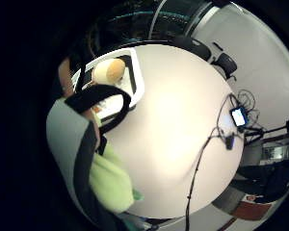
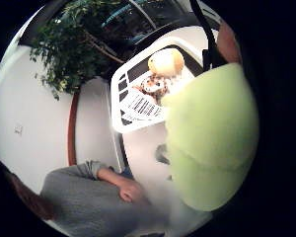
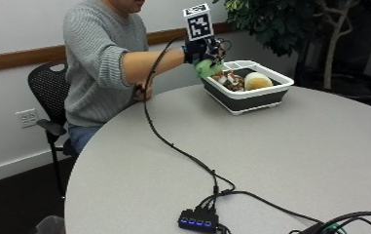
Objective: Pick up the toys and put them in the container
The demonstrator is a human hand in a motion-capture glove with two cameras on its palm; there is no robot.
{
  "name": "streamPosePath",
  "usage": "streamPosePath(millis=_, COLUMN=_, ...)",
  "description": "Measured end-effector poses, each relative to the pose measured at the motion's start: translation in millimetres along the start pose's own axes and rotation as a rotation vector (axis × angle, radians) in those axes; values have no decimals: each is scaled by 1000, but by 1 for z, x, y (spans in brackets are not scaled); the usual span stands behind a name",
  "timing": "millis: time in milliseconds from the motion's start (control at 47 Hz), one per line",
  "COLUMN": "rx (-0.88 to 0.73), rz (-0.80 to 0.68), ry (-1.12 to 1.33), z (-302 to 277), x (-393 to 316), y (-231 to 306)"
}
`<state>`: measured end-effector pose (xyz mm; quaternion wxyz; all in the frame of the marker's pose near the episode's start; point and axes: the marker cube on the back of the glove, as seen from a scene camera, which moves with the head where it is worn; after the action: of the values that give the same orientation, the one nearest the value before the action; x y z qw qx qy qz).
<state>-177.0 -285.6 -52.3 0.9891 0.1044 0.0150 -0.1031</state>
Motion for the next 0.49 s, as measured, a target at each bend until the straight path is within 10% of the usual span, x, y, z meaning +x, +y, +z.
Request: streamPosePath(millis=489, rx=-321, rz=-59, ry=137, z=73, x=-28, y=-98)
